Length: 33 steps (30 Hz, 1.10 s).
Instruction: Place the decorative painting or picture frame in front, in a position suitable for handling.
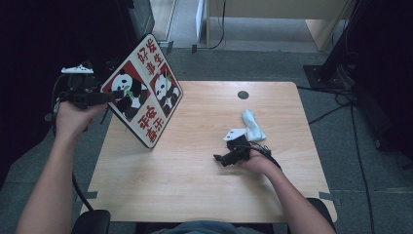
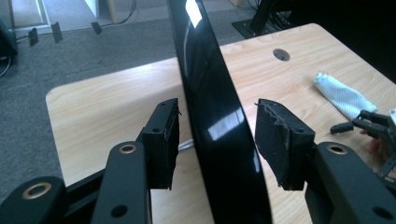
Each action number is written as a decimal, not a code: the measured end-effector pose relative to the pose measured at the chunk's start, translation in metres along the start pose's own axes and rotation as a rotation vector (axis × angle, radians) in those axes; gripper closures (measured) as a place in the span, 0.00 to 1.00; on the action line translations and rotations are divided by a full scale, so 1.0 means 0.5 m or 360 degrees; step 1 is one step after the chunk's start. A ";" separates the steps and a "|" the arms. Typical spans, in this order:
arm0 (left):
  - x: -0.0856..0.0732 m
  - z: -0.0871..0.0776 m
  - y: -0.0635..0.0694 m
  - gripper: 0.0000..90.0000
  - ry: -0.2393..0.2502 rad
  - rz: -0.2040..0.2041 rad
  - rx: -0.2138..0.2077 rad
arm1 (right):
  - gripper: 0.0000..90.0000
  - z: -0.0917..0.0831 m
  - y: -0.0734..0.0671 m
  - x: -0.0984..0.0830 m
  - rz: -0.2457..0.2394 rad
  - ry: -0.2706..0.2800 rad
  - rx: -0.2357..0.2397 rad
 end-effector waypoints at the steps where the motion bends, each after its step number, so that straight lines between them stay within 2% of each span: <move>1: 0.000 0.000 0.000 0.56 0.0000 0.0000 0.0000 | 0.06 0.000 0.000 0.000 0.0000 0.0000 0.0000; 7: 0.042 -0.002 -0.009 0.57 -0.0031 -0.0004 -0.0005 | 0.06 0.000 -0.001 0.000 -0.0001 0.0002 -0.0001; 16: 0.092 0.007 -0.018 0.57 -0.0095 0.0011 -0.0014 | 0.06 0.000 0.000 0.000 -0.0005 0.0005 -0.0004; 19: 0.101 0.010 -0.023 0.58 -0.0117 -0.0002 -0.0014 | 0.06 -0.001 -0.002 -0.001 0.0013 0.0001 -0.0011; 21: 0.113 0.018 -0.027 0.58 -0.0153 0.0014 -0.0012 | 0.06 -0.001 -0.003 -0.001 0.0012 0.0004 -0.0014; 26: 0.138 0.030 -0.027 0.58 -0.0170 0.0045 -0.0018 | 0.06 -0.002 -0.004 -0.002 0.0022 0.0002 -0.0018; 28: 0.146 0.036 -0.026 0.59 -0.0189 0.0076 -0.0001 | 0.06 -0.002 -0.004 -0.003 0.0024 0.0001 -0.0021; 33: 0.163 0.049 -0.032 0.63 -0.0234 0.0081 -0.0002 | 0.06 -0.006 -0.010 -0.007 0.0023 0.0002 -0.0017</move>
Point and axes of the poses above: each handheld gripper's, and its own axes: z roughly forward along the jaws, x roughly out of its top, y roughly to its right, the point moved 10 cm from there along z, roughly forward along the jaws, and after that the axes turned 7 degrees about -y, right-handed, at the moved point
